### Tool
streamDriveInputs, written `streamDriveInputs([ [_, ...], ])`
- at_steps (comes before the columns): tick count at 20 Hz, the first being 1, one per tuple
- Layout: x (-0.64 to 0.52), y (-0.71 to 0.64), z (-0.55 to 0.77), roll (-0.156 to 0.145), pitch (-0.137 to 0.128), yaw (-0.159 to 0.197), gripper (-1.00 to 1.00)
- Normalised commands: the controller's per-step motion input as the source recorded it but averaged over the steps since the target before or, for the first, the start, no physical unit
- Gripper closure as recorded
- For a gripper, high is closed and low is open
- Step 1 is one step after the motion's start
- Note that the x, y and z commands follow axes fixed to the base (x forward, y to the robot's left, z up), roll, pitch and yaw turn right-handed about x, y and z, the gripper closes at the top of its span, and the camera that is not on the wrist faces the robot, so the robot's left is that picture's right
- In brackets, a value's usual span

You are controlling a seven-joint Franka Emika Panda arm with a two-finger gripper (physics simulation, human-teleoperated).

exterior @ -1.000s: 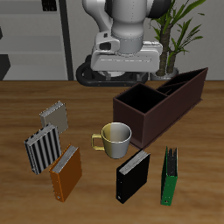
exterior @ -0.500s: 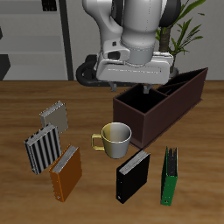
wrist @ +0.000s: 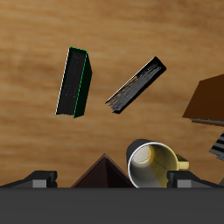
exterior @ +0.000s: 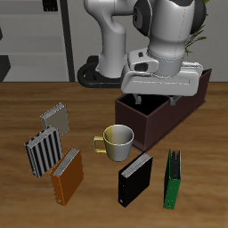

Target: Place the green book into the left desk caddy's left compartment and place the black book into the left desk caddy's right compartment and place the orange book into the left desk caddy's right compartment

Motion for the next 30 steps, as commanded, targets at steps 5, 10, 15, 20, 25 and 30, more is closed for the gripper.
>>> streamDriveInputs([
  [5, 0.32, 0.29, -0.03, 0.021, -0.015, 0.011, -1.0],
  [10, 0.29, 0.06, -0.09, -0.018, 0.028, -0.011, -1.0],
  [15, 0.34, 0.17, -0.14, -0.01, 0.016, 0.003, -1.0],
  [20, 0.17, 0.15, 0.0, 0.033, -0.034, -0.009, -1.0],
  [25, 0.18, -0.03, -0.1, 0.038, -0.011, 0.016, -1.0],
  [30, 0.2, -0.1, -0.27, 0.01, 0.016, 0.013, -1.0],
])
